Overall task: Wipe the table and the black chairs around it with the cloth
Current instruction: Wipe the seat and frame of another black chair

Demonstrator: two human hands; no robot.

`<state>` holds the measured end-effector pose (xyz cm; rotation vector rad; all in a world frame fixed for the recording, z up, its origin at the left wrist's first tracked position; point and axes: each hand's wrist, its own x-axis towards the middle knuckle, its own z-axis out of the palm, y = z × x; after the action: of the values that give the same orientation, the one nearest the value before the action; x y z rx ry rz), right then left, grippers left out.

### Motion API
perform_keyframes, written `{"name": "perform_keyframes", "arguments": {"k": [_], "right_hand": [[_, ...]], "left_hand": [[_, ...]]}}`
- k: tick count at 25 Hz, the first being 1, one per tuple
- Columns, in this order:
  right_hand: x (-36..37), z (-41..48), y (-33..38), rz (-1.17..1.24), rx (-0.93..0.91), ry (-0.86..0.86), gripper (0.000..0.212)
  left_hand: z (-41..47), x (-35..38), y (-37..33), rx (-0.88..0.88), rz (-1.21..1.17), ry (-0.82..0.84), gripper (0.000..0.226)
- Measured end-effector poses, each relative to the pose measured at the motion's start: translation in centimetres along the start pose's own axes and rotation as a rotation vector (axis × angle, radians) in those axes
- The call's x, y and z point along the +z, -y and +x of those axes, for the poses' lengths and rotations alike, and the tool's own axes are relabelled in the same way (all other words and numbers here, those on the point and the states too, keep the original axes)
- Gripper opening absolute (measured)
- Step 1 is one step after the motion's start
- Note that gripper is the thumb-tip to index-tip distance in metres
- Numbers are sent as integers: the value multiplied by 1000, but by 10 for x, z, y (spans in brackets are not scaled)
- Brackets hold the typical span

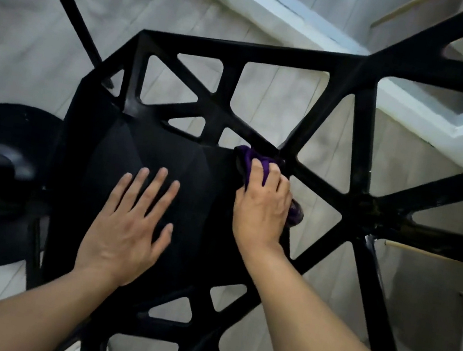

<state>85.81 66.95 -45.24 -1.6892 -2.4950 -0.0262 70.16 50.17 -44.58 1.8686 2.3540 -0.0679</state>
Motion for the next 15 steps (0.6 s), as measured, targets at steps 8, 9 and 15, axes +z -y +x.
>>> {"name": "perform_keyframes", "arguments": {"k": [8, 9, 15], "right_hand": [[-7, 8, 1, 60, 160, 8, 45], [-8, 15, 5, 169, 264, -8, 42], [10, 47, 96, 442, 137, -91, 50]], "left_hand": [[1, -1, -2, -1, 30, 34, 72], [0, -2, -1, -1, 22, 35, 72], [3, 4, 0, 8, 8, 9, 71]]}}
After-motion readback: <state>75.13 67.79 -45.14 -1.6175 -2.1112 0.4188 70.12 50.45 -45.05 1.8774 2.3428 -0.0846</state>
